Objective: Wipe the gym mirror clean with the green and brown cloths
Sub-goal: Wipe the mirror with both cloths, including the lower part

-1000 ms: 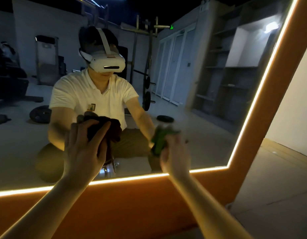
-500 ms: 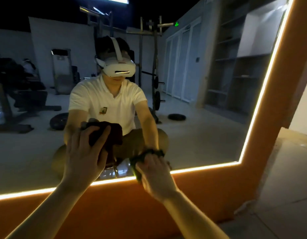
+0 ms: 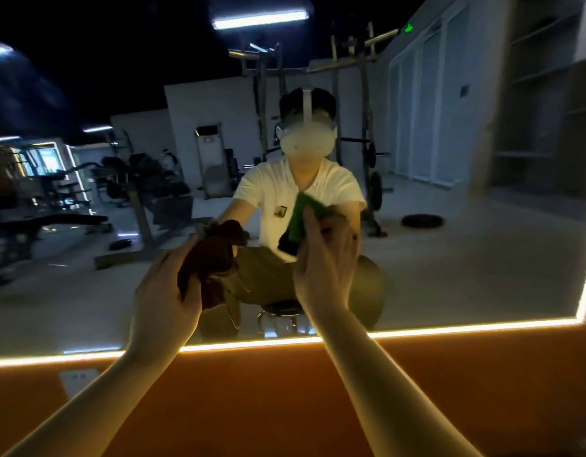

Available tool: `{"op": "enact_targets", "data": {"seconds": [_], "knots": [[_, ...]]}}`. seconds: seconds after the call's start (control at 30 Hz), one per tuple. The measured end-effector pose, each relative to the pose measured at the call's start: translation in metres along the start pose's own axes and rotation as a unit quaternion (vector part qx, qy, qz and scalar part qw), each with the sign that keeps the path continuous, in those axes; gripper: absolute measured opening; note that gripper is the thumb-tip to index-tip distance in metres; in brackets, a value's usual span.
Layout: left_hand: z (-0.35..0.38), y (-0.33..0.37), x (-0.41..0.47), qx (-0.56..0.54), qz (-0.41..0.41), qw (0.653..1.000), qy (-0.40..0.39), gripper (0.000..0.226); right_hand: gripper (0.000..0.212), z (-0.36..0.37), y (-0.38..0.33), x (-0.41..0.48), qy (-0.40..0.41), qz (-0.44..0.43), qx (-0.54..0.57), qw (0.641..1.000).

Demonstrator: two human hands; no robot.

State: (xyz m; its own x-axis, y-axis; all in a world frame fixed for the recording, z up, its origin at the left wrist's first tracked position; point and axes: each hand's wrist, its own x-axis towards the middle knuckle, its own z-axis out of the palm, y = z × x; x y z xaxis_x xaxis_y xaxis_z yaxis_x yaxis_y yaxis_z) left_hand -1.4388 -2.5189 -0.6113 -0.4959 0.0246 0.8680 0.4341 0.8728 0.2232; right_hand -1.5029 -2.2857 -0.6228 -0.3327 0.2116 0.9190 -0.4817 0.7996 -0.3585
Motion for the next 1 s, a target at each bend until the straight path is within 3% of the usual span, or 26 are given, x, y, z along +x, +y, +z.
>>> {"op": "enact_targets", "data": {"seconds": [0.2, 0.33, 0.43, 0.5, 0.57, 0.63, 0.83, 0.93, 1.0], "knots": [[-0.018, -0.032, -0.030, 0.006, -0.047, 0.999, 0.000, 0.042, 0.043, 0.041, -0.047, -0.062, -0.154, -0.251, -0.007, 0.956], [-0.014, -0.057, -0.042, 0.019, -0.054, 0.998, 0.008, 0.044, 0.040, 0.031, -0.023, -0.050, -0.132, -0.293, -0.026, 0.947], [-0.005, -0.058, -0.030, 0.021, -0.042, 0.998, 0.035, 0.043, 0.051, -0.010, 0.031, -0.027, -0.070, -0.181, -0.075, 0.978], [0.002, -0.059, -0.024, 0.034, -0.026, 0.998, 0.046, 0.044, 0.055, -0.040, 0.059, -0.017, -0.013, 0.029, -0.077, 0.997], [0.007, -0.064, -0.022, 0.043, -0.014, 0.998, 0.042, 0.043, 0.059, -0.048, 0.062, -0.017, 0.059, 0.211, -0.053, 0.974], [0.011, -0.070, -0.026, 0.050, -0.004, 0.998, 0.031, 0.044, 0.058, -0.034, 0.040, -0.023, 0.056, 0.236, -0.057, 0.968], [0.004, -0.089, -0.026, 0.082, 0.067, 0.994, -0.011, 0.047, 0.061, 0.046, -0.076, -0.052, -0.067, 0.012, -0.053, 0.996], [0.001, -0.100, -0.029, 0.085, 0.043, 0.995, 0.015, 0.045, 0.051, 0.074, -0.125, -0.062, -0.131, -0.112, -0.009, 0.985], [0.004, -0.102, -0.026, 0.074, 0.027, 0.996, 0.044, 0.038, 0.050, 0.076, -0.126, -0.057, -0.137, -0.148, -0.004, 0.979]]}}
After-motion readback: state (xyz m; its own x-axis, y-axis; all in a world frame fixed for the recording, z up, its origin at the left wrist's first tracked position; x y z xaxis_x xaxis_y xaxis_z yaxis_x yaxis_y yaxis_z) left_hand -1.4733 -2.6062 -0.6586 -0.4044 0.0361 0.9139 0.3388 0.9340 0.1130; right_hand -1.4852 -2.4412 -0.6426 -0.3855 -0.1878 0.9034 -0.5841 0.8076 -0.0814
